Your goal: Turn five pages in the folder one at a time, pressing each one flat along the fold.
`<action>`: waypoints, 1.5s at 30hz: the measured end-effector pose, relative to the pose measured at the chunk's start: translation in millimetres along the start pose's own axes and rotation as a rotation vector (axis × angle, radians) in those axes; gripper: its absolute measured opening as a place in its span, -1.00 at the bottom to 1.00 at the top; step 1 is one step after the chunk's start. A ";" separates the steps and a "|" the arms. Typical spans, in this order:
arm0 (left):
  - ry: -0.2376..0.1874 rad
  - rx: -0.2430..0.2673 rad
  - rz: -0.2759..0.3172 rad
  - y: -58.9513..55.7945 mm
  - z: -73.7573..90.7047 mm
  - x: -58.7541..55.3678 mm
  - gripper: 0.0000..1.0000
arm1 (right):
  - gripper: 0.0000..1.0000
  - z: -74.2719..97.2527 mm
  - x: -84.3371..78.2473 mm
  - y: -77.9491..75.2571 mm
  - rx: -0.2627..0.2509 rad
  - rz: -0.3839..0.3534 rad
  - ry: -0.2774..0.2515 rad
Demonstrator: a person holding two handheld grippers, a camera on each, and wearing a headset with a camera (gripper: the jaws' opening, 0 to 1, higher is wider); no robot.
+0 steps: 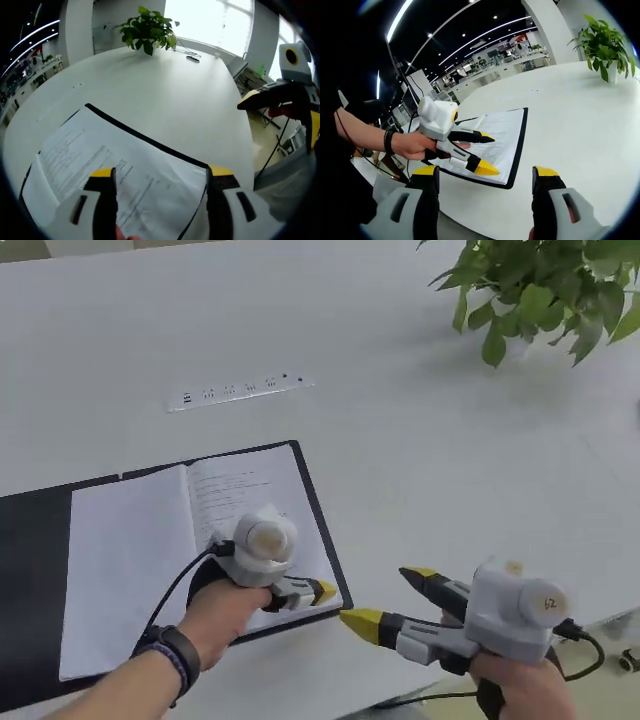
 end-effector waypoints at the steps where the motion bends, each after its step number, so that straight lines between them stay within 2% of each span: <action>1: 0.005 0.004 0.000 -0.3 -2.8 -1.2 0.46 | 0.50 0.6 -1.2 -1.3 -0.001 -0.001 0.002; 6: 0.041 0.027 -0.028 -0.4 -10.3 -9.7 0.45 | 0.51 2.0 -3.9 -2.7 0.005 -0.003 0.010; 7: 0.055 0.044 -0.080 2.0 -11.5 -12.3 0.43 | 0.51 2.0 -4.0 -2.9 0.007 -0.004 0.010; 8: 0.056 0.045 -0.088 1.2 -12.0 -13.0 0.43 | 0.50 1.7 -4.3 -3.1 0.009 -0.005 0.011; 17: 0.030 0.048 -0.078 9.3 -7.5 -12.1 0.24 | 0.46 -7.4 -4.1 -2.9 0.035 -0.004 0.019; 24: 0.015 0.054 -0.079 9.5 -6.9 -12.3 0.21 | 0.41 -15.2 0.4 -4.3 0.054 -0.011 0.017; 32: 0.002 0.056 -0.047 13.2 -5.2 -11.8 0.09 | 0.36 -17.2 0.6 -5.8 0.066 -0.021 0.014; 35: 0.006 0.047 -0.024 9.2 -4.2 -12.1 0.14 | 0.35 -16.8 -0.4 -6.3 0.068 -0.027 0.013; 37: 0.012 0.049 -0.032 5.2 -4.7 -12.8 0.18 | 0.34 -16.2 -0.3 -7.7 0.067 -0.036 0.004; 40: 0.005 0.034 0.022 0.8 -5.2 -9.9 0.31 | 0.33 -14.8 0.6 -8.5 0.070 -0.050 -0.010; 43: 0.005 0.030 0.020 -3.8 -7.0 -10.2 0.38 | 0.33 -15.0 0.3 -8.7 0.074 -0.047 -0.002; 45: 0.011 0.023 -0.005 -10.6 -7.5 -11.8 0.49 | 0.33 -15.1 1.5 -9.4 0.080 -0.032 0.010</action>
Point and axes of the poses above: the centre of the closed fingertips' face, and the gripper's own axes: z roughly backward along the fingers, y roughly to its left, x roughly out of its top, the point moved 3 cm from there along z, roughly backward along the fingers, and after that the axes turned 1 degree about z, right-handed, at the moved point
